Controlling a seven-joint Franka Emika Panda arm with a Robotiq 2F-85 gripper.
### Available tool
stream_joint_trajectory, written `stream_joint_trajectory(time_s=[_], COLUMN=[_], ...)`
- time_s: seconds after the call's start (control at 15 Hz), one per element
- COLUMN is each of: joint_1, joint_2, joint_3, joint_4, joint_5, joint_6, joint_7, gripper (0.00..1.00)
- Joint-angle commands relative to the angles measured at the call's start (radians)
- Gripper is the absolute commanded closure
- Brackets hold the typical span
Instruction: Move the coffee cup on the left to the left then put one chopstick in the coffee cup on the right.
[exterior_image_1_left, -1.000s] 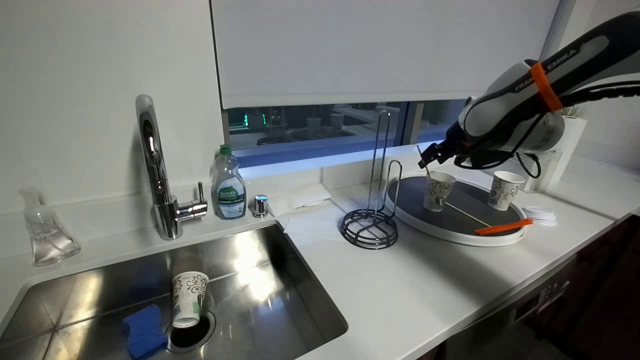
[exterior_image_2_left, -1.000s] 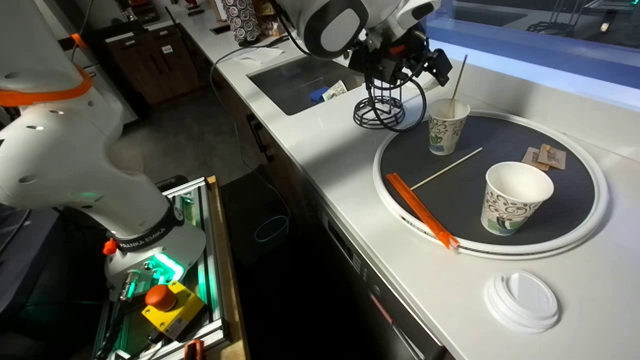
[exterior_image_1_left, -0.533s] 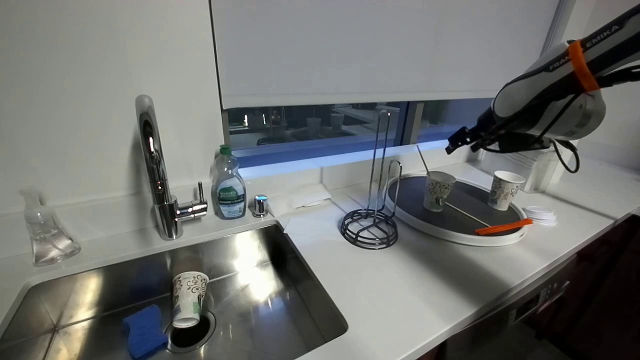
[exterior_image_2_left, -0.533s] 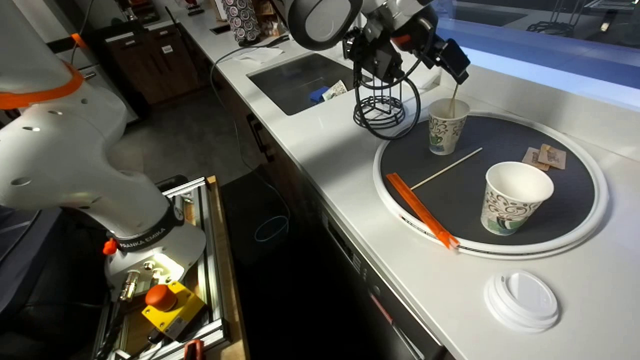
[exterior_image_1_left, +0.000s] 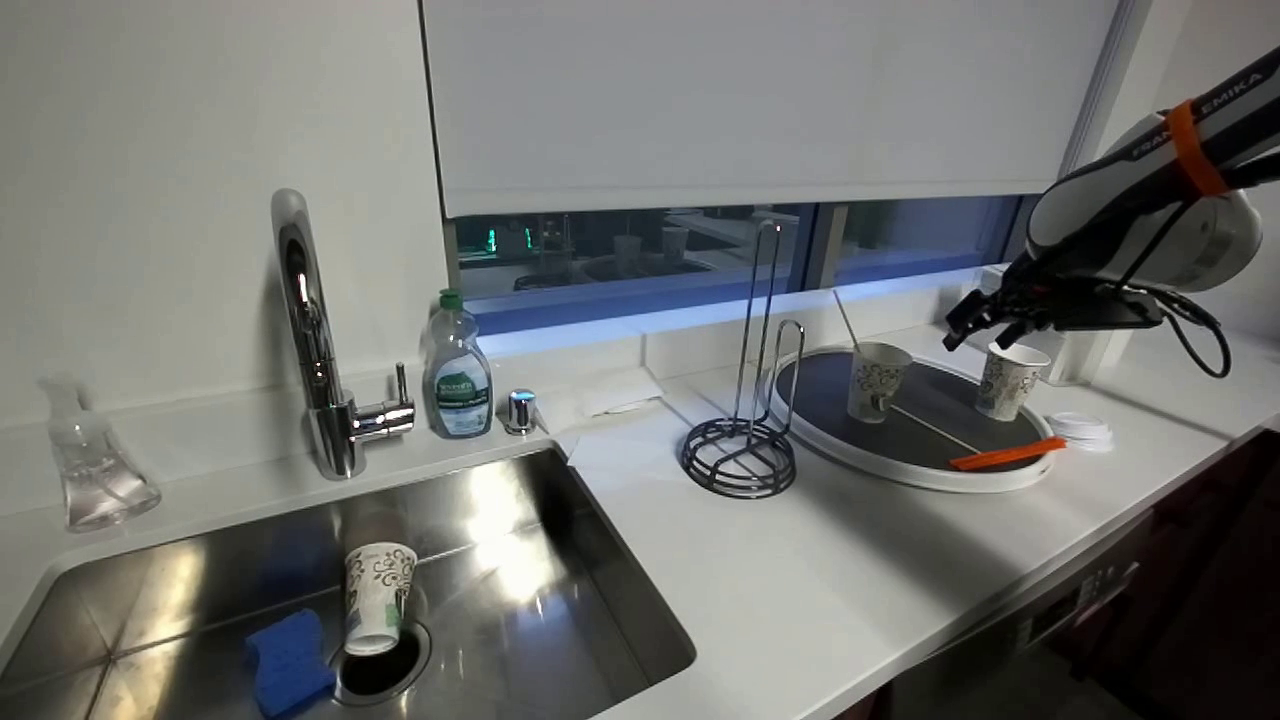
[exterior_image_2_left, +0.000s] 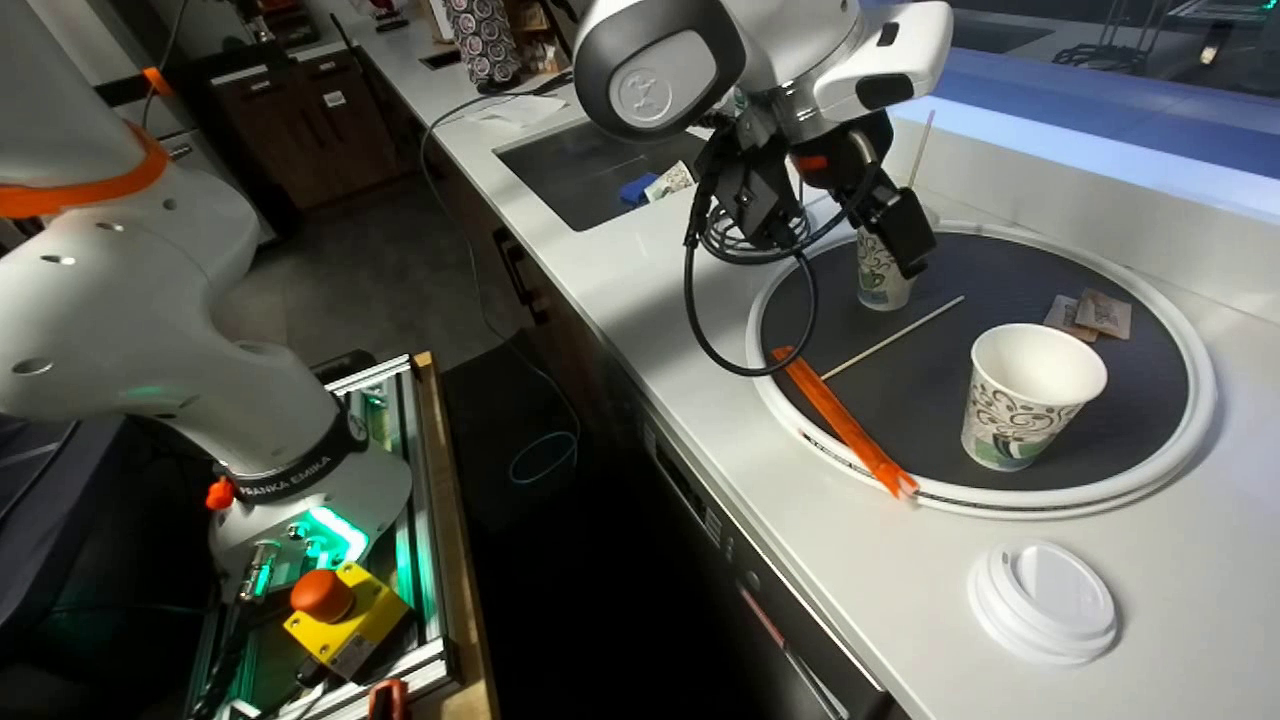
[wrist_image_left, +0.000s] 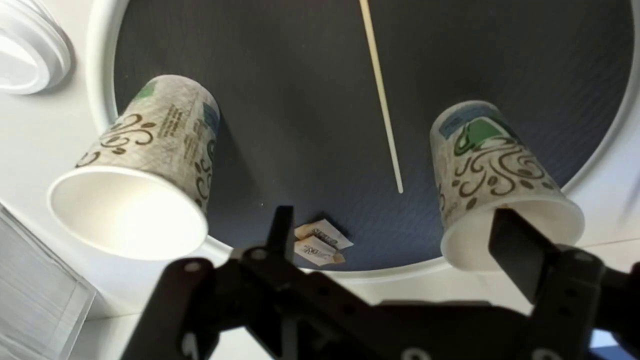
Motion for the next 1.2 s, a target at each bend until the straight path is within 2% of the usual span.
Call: stream_joint_trajectory(time_s=[0.0,0.13,0.27,0.6,0.8,1.13], joint_1=[-0.015,-0.018,-0.028,-0.071,-0.108,-0.147], joint_2=[0.041,0.069,0.101,0.177,0.226,0.294], joint_3=[0.007,0.005,0.018,0.079,0.131,0.175], joint_4=[0.013,0.01,0.009,0.011,0.02,0.036], joint_5=[0.023,0.015,0.055,0.145,0.18,0.158], joint_6=[-0.039,0.0,0.04,0.159,0.226,0.282], joint_7=[-0.124,-0.165,-0.222,-0.361,-0.395,-0.397], gripper=[0.0,0.0,0.0,0.0,0.0,0.0])
